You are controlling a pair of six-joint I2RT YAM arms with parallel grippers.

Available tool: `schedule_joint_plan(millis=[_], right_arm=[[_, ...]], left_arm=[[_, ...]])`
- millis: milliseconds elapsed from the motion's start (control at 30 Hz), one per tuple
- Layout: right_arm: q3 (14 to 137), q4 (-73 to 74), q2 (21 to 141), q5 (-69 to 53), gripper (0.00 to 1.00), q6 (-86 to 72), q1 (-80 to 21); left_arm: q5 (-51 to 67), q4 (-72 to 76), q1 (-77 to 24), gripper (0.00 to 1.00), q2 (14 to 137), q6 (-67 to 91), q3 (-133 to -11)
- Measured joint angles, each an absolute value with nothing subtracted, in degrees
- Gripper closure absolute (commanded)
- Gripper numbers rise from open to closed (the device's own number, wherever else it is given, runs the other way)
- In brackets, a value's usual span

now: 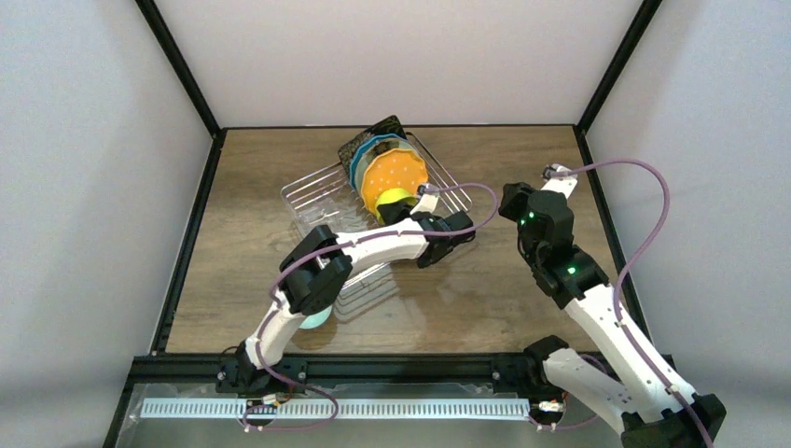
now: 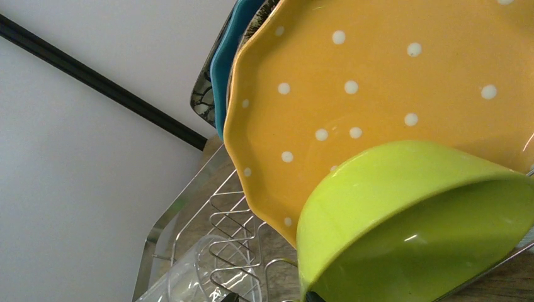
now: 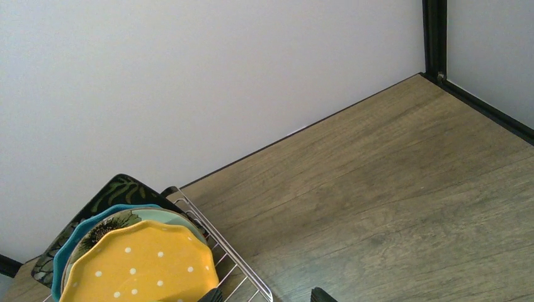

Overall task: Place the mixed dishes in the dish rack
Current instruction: Place the upside down bowl on the dish rack.

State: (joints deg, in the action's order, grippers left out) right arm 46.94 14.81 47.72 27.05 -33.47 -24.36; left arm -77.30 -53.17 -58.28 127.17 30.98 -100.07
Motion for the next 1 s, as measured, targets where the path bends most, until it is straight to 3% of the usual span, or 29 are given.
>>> schedule_joint_plan(millis=[1000], right_arm=[[48.27, 15.7, 48.49, 27.66, 0.2, -33.21, -24.36]], left_arm=[[-75.2, -53.21, -58.28, 0.4, 125.38, 31.53, -99.0]])
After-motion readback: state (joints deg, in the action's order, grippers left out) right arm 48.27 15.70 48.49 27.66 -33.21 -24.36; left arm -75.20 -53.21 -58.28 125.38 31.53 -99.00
